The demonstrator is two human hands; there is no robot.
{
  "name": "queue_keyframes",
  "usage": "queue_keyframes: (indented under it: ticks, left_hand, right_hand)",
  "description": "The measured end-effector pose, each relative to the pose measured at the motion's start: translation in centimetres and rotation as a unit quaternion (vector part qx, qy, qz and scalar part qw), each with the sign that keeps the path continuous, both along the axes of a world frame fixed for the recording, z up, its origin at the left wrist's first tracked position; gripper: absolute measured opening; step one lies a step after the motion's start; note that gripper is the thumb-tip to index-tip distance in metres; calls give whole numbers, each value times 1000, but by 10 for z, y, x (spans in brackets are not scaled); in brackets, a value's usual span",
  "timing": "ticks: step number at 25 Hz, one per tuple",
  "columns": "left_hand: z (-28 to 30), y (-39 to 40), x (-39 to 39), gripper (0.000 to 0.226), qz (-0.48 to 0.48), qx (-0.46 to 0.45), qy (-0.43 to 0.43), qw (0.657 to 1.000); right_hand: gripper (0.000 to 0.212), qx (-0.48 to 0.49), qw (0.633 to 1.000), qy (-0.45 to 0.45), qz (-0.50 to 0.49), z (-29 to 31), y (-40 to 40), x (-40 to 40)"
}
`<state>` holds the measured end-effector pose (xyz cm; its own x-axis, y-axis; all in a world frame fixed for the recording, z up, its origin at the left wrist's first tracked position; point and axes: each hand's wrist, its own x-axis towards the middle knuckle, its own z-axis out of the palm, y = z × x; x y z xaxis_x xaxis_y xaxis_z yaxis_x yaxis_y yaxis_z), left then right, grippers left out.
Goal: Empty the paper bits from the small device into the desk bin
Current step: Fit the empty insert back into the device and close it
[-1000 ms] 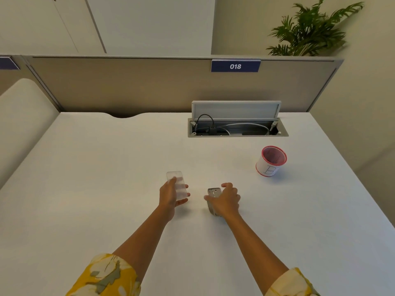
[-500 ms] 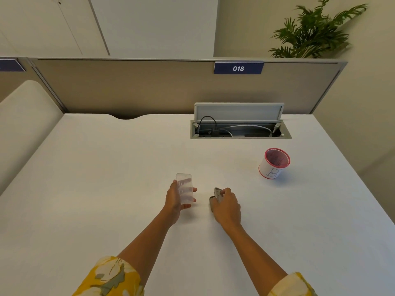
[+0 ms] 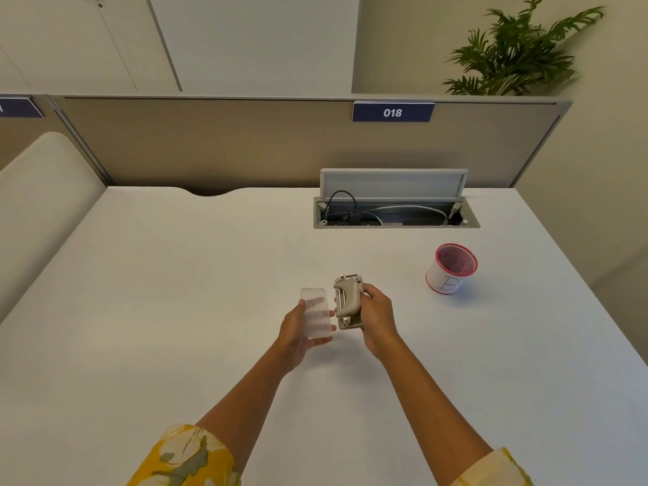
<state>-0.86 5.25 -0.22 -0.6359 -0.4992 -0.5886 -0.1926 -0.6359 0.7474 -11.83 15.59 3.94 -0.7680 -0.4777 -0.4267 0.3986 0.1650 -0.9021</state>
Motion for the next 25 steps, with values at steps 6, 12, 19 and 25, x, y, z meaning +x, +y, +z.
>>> queue_keyframes:
  ticks: [6,12,19,25]
  left_hand:
    - [9,8,-9,42,-40,43,27,998]
    - [13,12,-12,43,-41,94,38,994]
    - [11,14,-10,45,-64,90,48,993]
    - [12,19,-15,51,-69,75,58,993]
  right_hand:
    - [20,43,999,-15,27,-7,-4,3]
    - [24,60,996,48,53,-12,-1,7]
    - [23,42,995,74,56,-8,3,6]
    - [30,-12,999,-3,29,-4,5,4]
